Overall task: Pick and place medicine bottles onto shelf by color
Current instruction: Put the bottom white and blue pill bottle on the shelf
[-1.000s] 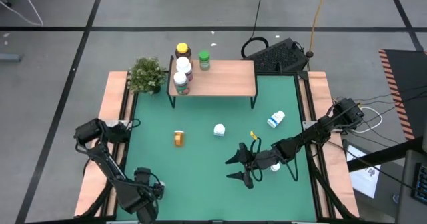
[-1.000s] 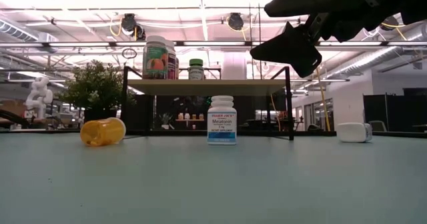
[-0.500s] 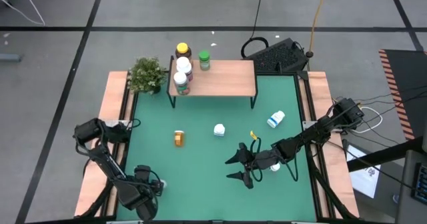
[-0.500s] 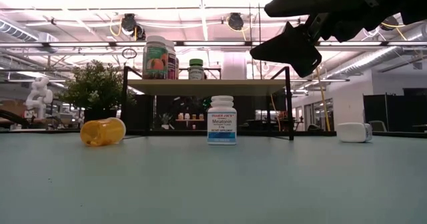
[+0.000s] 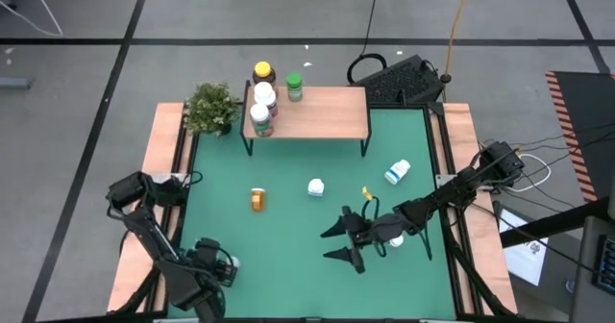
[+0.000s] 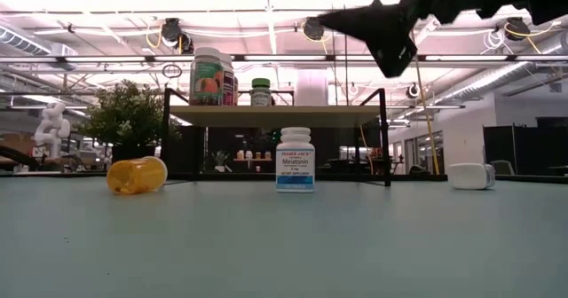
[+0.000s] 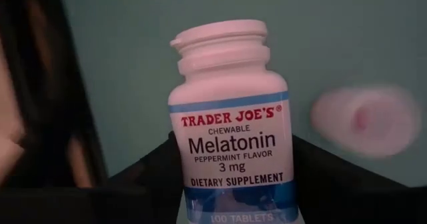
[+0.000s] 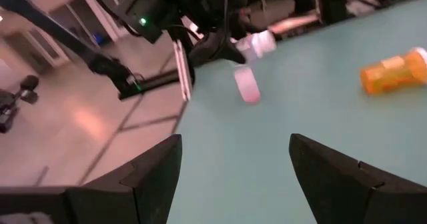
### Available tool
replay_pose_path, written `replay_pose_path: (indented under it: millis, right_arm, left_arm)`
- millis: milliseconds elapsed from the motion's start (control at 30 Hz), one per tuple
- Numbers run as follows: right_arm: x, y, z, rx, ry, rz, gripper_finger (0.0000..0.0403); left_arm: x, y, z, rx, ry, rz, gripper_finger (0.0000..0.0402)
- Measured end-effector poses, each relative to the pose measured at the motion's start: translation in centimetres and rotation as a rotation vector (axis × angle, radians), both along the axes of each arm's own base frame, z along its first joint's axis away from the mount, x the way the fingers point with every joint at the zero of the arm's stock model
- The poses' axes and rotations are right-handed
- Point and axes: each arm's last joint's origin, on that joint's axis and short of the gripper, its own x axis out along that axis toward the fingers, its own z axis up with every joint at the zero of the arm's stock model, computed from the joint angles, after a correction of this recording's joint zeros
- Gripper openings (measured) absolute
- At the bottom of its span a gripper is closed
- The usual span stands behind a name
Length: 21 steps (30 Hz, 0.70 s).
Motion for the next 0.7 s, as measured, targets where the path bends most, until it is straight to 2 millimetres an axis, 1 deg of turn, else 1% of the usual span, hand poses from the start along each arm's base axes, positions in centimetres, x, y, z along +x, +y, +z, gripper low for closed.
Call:
replay_pose_path:
  millis: [100,167,233,300,367,467,600,700]
  right_arm:
    - [0.1,0.0,0.5,-0.01,-0.056,0.006,0.027]
    - [0.1,0.1,1.0,-0.027,-0.107,0.009,0.027]
    - [0.2,0.1,1.5,-0.041,-0.167,0.012,0.027]
    - [0.2,0.1,2.0,-0.055,-0.225,0.009,0.027]
    - [0.2,0.0,2.4,-0.062,-0.262,0.004,0.027]
    - [0.3,-0.3,2.6,-0.08,-0.284,-0.03,0.027]
    - [0.6,-0.9,1.9,-0.155,-0.229,-0.109,0.027]
    - [0.8,-1.3,1.2,-0.184,-0.174,-0.163,0.027]
  left_arm:
    - [0.4,0.2,2.6,0.122,-0.081,-0.068,0.0217]
    - [1.2,0.2,3.6,0.179,-0.234,-0.134,0.0209]
    - [2.0,0.5,4.3,0.299,-0.429,-0.226,0.0208]
    - [3.0,0.8,4.8,0.391,-0.56,-0.278,0.0208]
    - [4.3,1.4,4.6,0.451,-0.57,-0.347,0.0214]
    - [6.3,2.4,3.9,0.51,-0.532,-0.432,0.0222]
    - [9.7,3.8,3.3,0.619,-0.505,-0.555,0.0219]
    - [12.6,4.9,3.4,0.697,-0.496,-0.625,0.0217]
